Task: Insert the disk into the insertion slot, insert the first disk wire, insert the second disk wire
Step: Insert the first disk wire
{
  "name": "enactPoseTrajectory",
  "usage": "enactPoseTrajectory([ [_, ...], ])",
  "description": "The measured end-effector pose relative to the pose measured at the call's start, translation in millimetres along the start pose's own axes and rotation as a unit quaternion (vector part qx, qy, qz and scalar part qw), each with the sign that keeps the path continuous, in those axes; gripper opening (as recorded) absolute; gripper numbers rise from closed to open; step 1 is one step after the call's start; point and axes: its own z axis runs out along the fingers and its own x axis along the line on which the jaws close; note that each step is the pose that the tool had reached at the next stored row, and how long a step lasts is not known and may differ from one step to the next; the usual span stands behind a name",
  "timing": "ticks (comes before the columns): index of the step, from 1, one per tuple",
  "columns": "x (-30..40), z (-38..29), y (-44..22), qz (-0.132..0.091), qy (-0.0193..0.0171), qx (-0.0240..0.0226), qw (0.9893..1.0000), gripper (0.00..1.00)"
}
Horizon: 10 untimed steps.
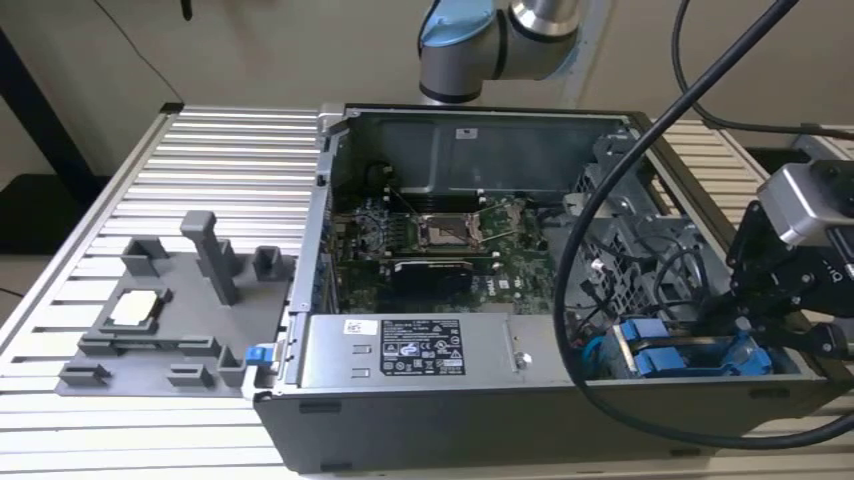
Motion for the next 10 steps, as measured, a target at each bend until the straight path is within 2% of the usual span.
enactPoseTrajectory([
  [2,0.1,0.2,0.0,0.000,-0.0001,-0.0001,1.0000,0.20],
  [3,0.1,0.1,0.0,0.000,0.0000,-0.0001,1.0000,0.27],
  [5,-0.2,-1.5,0.2,0.000,0.0005,0.0000,1.0000,0.27],
  [10,-3.6,-18.2,1.7,0.000,0.0008,0.0000,1.0000,0.27],
])
